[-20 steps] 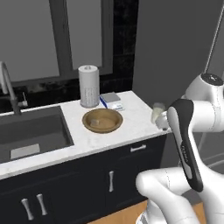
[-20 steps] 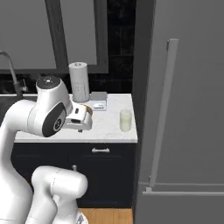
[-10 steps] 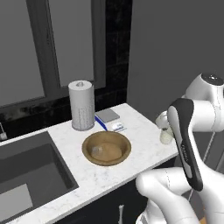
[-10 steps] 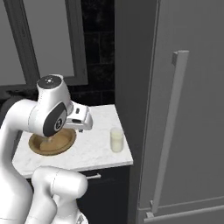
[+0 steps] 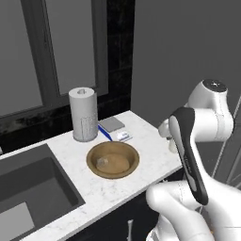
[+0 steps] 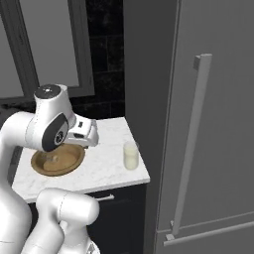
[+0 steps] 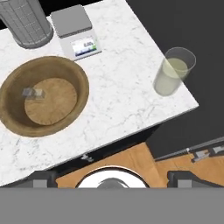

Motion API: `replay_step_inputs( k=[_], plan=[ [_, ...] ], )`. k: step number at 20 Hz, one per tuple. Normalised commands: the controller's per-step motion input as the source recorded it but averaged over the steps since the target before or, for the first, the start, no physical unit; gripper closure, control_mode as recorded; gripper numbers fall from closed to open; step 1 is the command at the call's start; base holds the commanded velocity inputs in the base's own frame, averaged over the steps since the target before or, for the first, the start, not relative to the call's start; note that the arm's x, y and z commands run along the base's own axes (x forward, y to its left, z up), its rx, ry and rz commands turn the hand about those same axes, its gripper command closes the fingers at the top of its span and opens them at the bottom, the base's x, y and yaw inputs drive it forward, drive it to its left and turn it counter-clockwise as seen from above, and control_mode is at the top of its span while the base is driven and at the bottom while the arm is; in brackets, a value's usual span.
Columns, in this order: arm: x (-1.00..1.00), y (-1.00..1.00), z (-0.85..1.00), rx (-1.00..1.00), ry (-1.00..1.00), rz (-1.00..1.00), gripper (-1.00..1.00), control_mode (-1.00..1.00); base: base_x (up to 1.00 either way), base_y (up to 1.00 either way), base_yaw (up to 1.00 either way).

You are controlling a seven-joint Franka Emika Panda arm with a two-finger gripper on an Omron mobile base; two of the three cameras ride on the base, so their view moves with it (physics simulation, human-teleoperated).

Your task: Grab a lemon wedge from the fridge and one ice cube from the ice bowl, and put them in the glass of lemonade.

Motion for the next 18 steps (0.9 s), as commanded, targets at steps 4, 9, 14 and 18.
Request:
replay_step_inputs(
  k=[4,9,14,18],
  plan=[
    [0.29,0.74,-0.28,-0.01,0.0,-0.05,-1.0,-1.0,0.0,0.0,0.0],
    [0.37,0.58,-0.29,0.0,0.0,0.0,-1.0,-1.0,0.0,0.0,0.0],
    [0.32,0.55,-0.39,0.0,0.05,0.0,-1.0,-1.0,0.0,0.0,0.0],
    [0.15,0.46,-0.4,0.01,0.1,0.05,-1.0,-1.0,0.0,0.0,0.0]
  ],
)
